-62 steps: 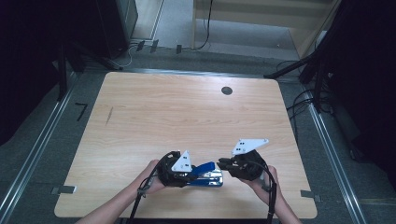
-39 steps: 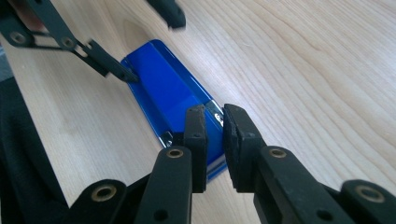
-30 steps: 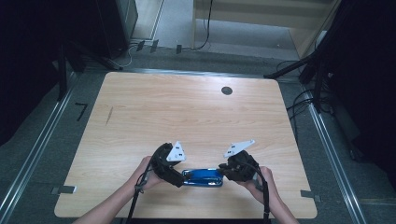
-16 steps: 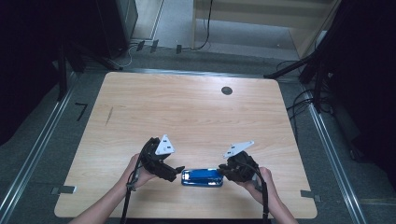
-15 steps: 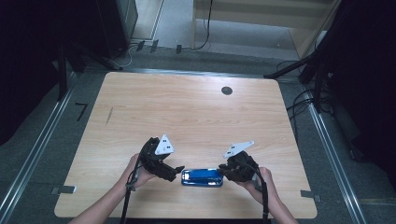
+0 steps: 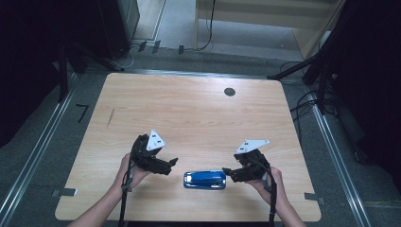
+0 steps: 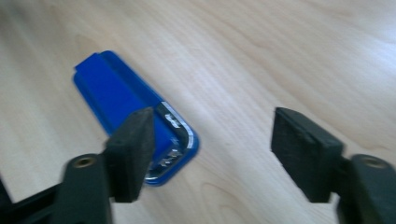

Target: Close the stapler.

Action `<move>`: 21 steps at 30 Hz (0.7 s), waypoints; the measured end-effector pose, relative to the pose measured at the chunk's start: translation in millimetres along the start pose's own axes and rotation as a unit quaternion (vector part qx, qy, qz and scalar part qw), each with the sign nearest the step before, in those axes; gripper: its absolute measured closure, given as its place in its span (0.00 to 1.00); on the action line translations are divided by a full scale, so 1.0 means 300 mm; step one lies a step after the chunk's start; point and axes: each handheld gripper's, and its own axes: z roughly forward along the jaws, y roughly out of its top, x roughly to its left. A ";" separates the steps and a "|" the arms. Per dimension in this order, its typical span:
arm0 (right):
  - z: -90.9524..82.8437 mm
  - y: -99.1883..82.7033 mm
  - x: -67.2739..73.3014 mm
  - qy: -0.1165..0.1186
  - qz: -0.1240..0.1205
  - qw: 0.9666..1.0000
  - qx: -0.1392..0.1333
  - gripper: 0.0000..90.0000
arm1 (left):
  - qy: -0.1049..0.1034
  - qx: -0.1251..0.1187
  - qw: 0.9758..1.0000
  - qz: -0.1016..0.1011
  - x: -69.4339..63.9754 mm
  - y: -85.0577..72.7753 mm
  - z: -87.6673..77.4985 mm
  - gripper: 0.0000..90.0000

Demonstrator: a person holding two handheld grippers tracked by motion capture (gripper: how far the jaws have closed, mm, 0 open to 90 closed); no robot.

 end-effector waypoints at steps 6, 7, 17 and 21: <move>-0.045 -0.013 -0.044 -0.033 0.013 0.999 -0.010 0.17 | 0.016 -0.004 1.000 -0.022 0.026 -0.009 -0.031 0.07; -0.052 -0.017 -0.052 -0.042 0.016 0.999 -0.014 0.16 | 0.020 -0.002 0.999 -0.025 0.030 -0.011 -0.036 0.07; -0.138 -0.092 -0.147 -0.079 0.068 0.994 -0.040 0.12 | 0.023 -0.019 0.997 -0.077 0.082 -0.047 -0.088 0.07; -0.163 -0.134 -0.180 -0.092 0.088 0.991 -0.039 0.10 | 0.034 -0.015 0.995 -0.089 0.110 -0.075 -0.106 0.07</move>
